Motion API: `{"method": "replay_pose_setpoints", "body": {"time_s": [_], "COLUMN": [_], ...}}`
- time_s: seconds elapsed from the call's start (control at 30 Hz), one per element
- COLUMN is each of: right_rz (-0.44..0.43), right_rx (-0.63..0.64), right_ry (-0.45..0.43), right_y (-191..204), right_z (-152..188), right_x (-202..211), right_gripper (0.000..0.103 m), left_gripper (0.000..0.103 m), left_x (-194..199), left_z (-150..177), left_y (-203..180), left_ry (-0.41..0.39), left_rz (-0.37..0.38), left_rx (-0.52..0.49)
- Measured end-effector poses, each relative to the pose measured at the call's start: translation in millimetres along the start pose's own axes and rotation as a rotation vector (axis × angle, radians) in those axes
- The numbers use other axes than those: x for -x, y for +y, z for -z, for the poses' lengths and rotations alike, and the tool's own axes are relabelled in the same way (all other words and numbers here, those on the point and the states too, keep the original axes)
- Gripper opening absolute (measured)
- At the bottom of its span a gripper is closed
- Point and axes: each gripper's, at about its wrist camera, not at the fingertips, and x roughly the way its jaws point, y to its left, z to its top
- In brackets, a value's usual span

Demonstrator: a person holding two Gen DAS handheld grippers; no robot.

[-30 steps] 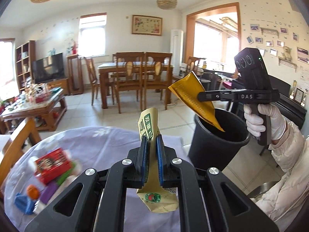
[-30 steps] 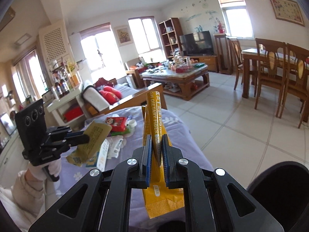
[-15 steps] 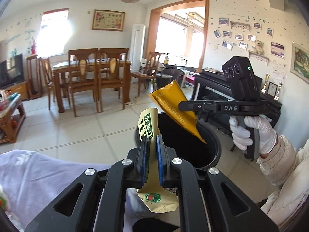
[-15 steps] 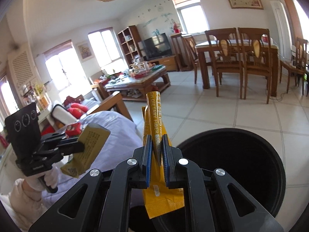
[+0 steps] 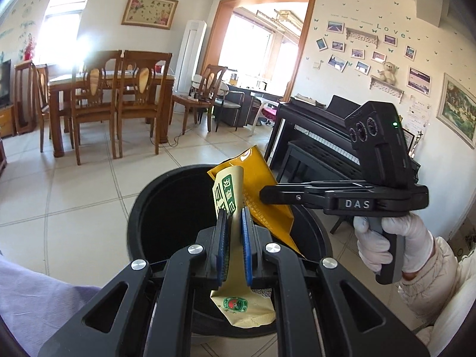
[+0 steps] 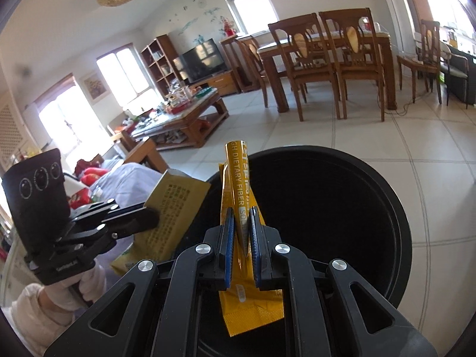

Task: Collect trash
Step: 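Carry both wrappers to the black bin and open both tools to drop them, then grasp the clear plastic tray with the left tool while the right tool grasps the milk carton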

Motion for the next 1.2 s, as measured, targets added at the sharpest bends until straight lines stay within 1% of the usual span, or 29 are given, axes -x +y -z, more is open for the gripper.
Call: {"method": "replay_pose_setpoints", "body": {"time_s": [0.13, 0.17, 0.3, 0.37, 0.4, 0.43, 0.47, 0.5, 0.53, 0.57, 0.6, 0.67, 0.7, 0.73, 0.8, 0.83, 0.87, 0.93, 1.0, 1.07, 1.13, 1.2], "right_rz": [0.012, 0.018, 0.026, 0.043, 0.052, 0.057, 0.062, 0.065, 0.068, 0.068, 0.069, 0.073, 0.076, 0.077, 0.077, 0.078, 0.079, 0.083, 0.082, 0.074, 0.063, 0.047], "right_rx": [-0.016, -0.021, -0.035, -0.043, -0.050, -0.055, -0.057, -0.056, -0.054, -0.053, -0.053, -0.047, -0.043, -0.040, -0.029, -0.022, -0.014, 0.004, 0.028, 0.053, 0.081, 0.110], "right_ry": [0.018, 0.022, 0.030, 0.029, 0.025, 0.019, 0.015, 0.013, 0.012, 0.013, 0.013, 0.011, 0.010, 0.009, 0.007, 0.007, 0.006, -0.002, -0.005, -0.009, -0.008, -0.008], "right_y": [-7.2, -10.1, -16.5, -19.2, -20.9, -18.3, -18.3, -17.6, -17.5, -17.1, -16.5, -14.2, -12.3, -10.3, -3.4, 1.3, 6.3, 16.4, 29.3, 44.8, 61.9, 80.4], "right_z": [5.8, 7.7, 11.7, 14.6, 15.9, 17.2, 18.0, 18.6, 18.6, 18.3, 16.6, 15.6, 15.6, 14.9, 13.4, 12.4, 11.1, 7.9, 5.5, 4.1, 1.9, -1.5], "right_x": [-2.0, -2.4, -3.5, -3.7, -3.5, -2.1, -1.8, -1.7, -2.1, -2.7, -3.7, -3.8, -4.2, -4.4, -5.4, -6.4, -7.5, -11.0, -14.0, -17.8, -23.4, -29.7], "right_gripper": [0.011, 0.011, 0.017, 0.029, 0.039, 0.046, 0.049, 0.049, 0.050, 0.051, 0.052, 0.054, 0.054, 0.056, 0.057, 0.060, 0.065, 0.071, 0.075, 0.082, 0.084, 0.088], "left_gripper": [0.012, 0.014, 0.015, 0.015, 0.016, 0.016, 0.018, 0.029, 0.036, 0.053, 0.061, 0.063, 0.065, 0.068, 0.080, 0.082, 0.086, 0.091, 0.096, 0.098, 0.098, 0.098], "left_x": [-17.1, -19.0, -30.7, -32.6, -32.2, -30.9, -29.4, -30.5, -29.2, -27.9, -25.2, -21.2, -17.6, -15.4, -6.3, -0.4, 4.4, 17.3, 32.1, 48.9, 67.5, 88.7], "left_z": [3.8, 5.8, 3.1, 3.8, 3.9, 3.5, 3.3, 3.9, 4.2, 4.8, 4.1, 5.9, 5.3, 5.2, 6.0, 6.6, 6.9, 9.0, 11.2, 15.2, 15.9, 19.9], "left_y": [-1.8, -2.1, -9.9, -9.0, -9.1, -9.3, -9.5, -9.6, -10.0, -10.7, -11.8, -13.5, -14.3, -14.5, -16.4, -16.6, -15.9, -13.5, -11.4, -5.8, 1.2, 10.9], "left_ry": [0.037, 0.047, 0.081, 0.093, 0.095, 0.095, 0.098, 0.099, 0.097, 0.091, 0.079, 0.068, 0.067, 0.064, 0.046, 0.037, 0.033, 0.025, 0.012, -0.003, -0.014, -0.026], "left_rz": [-0.007, -0.016, -0.059, -0.074, -0.079, -0.081, -0.085, -0.093, -0.103, -0.113, -0.116, -0.119, -0.124, -0.132, -0.151, -0.157, -0.163, -0.192, -0.221, -0.253, -0.295, -0.342], "left_rx": [0.008, 0.005, -0.016, -0.012, -0.012, -0.013, -0.016, -0.019, -0.022, -0.024, -0.028, -0.035, -0.038, -0.041, -0.047, -0.048, -0.048, -0.042, -0.029, -0.004, 0.032, 0.076]}}
